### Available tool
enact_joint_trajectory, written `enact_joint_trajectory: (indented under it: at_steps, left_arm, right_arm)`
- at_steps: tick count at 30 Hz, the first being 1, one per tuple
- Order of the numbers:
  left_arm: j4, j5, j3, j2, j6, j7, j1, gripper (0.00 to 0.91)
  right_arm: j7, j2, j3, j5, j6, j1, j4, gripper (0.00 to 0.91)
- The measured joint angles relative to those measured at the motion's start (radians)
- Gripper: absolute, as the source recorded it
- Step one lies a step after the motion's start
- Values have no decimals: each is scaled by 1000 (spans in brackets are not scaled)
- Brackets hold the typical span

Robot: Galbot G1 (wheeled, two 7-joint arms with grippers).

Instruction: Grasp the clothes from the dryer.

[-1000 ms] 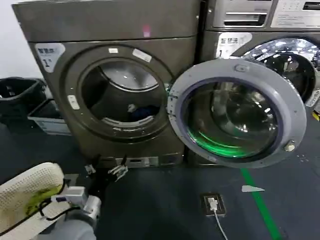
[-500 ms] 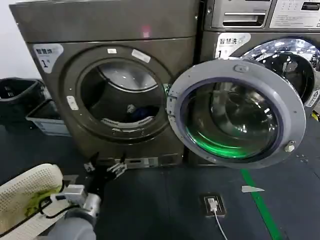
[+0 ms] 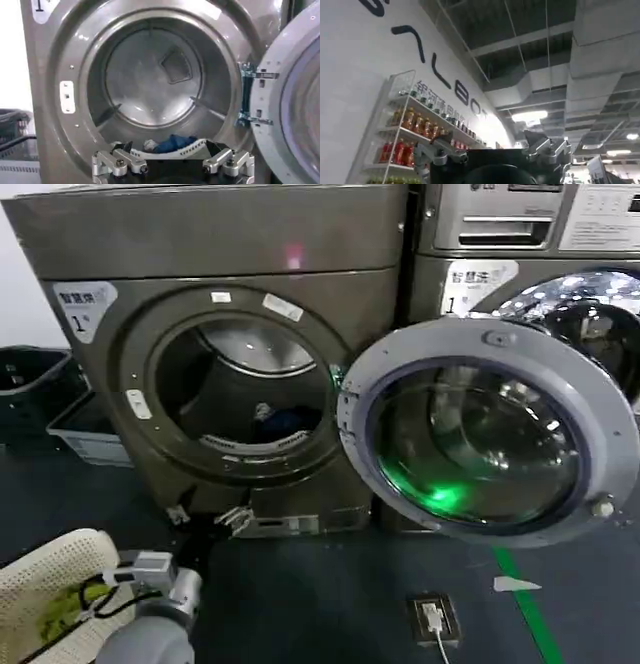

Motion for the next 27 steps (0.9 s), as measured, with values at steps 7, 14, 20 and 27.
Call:
enact_joint_trajectory:
  at_steps: [7, 14, 20, 27]
  left_arm:
    - [1, 4, 3, -5, -1, 0, -2, 907]
    - [9, 5, 5, -6, -1, 1, -10, 907]
    - [18, 8, 6, -8, -4, 2, -12, 907]
    - [30, 8, 13, -10, -17, 8, -27, 907]
  right_arm:
    - [0, 0, 4, 0, 3, 0, -2, 907]
    - [-1, 1, 2, -2, 3, 4, -5, 907]
    - [-3, 2, -4, -4, 4, 9, -6, 907]
    - [1, 1, 2, -11, -30, 8, 6, 907]
